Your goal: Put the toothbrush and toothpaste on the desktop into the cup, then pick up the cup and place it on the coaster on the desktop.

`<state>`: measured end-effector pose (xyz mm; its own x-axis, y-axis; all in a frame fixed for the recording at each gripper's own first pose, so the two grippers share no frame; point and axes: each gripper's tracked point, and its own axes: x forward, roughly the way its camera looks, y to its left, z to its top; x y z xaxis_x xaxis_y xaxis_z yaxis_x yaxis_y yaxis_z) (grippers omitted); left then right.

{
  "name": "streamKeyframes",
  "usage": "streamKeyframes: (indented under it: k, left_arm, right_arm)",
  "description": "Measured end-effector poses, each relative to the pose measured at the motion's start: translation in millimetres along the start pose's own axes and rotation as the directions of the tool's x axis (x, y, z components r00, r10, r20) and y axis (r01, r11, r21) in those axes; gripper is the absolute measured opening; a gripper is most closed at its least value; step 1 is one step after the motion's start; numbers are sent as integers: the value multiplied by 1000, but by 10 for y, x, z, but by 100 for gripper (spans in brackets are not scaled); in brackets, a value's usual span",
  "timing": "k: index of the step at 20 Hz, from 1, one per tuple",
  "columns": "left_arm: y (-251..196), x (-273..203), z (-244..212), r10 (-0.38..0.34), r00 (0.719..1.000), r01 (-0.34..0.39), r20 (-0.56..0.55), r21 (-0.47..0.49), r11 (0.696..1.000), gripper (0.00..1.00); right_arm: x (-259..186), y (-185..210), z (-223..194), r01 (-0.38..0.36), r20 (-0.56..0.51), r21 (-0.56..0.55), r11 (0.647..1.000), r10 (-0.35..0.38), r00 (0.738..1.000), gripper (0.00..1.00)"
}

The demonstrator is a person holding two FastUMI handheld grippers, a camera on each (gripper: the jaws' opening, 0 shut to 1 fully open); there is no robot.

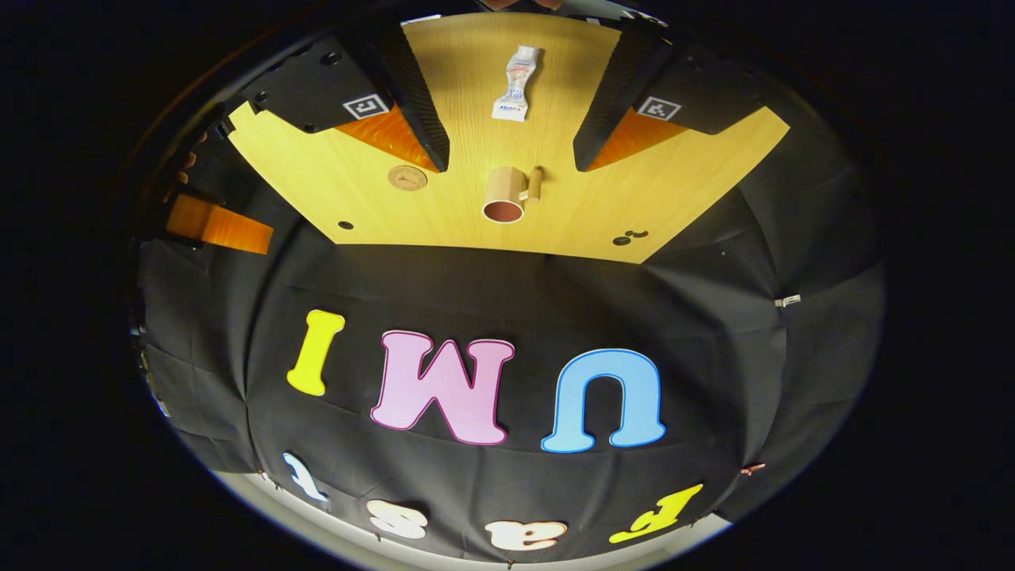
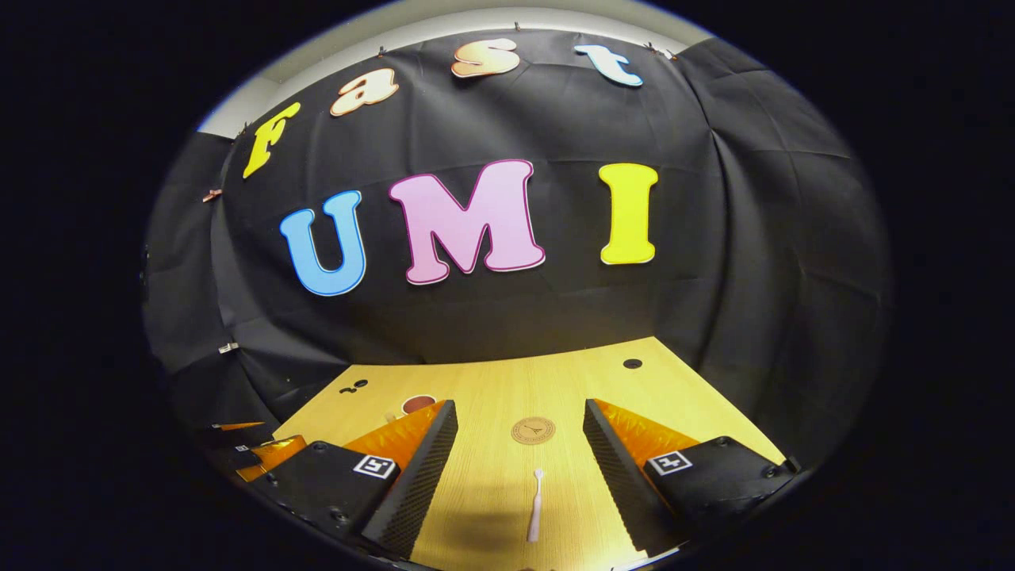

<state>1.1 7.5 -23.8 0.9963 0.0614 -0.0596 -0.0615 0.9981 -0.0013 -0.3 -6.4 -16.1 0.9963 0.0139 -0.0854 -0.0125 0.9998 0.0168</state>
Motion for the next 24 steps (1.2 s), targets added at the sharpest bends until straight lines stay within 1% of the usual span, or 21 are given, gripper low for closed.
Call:
streamKeyframes:
  k: [5, 7, 10, 15, 17, 22, 24]
  left_arm:
    - [16, 102, -84, 18, 1000, -18, -18, -19, 1000, 97]
    - [57, 156, -204, 31, 998, -33, -58, -36, 999, 97]
    - [53, 233, -357, 30, 994, -35, -101, -44, 998, 97]
    - [109, 483, -715, 35, 984, -37, -175, -3, 999, 98]
    - [144, 601, -881, 48, 977, -42, -206, 33, 999, 98]
    - [32, 845, -1378, 18, 952, 3, -306, 69, 998, 98]
    - [46, 943, -1566, 30, 939, 2, -343, 91, 996, 98]
  right_arm:
    - [91, -62, 0, -9, -11, -4, 1000, 9, 1000, 98]
    - [133, -47, -6, -23, -15, -7, 1000, 22, 1000, 98]
    - [202, -40, -16, -49, -25, -12, 999, 49, 998, 98]
    - [370, -74, -89, -70, -64, -8, 998, 70, 996, 98]
    - [426, -85, -114, -75, -77, -8, 997, 75, 994, 98]
    - [551, -86, -221, -100, -122, -20, 995, 97, 988, 98]
    - [598, -116, -291, -110, -146, -15, 994, 106, 983, 98]
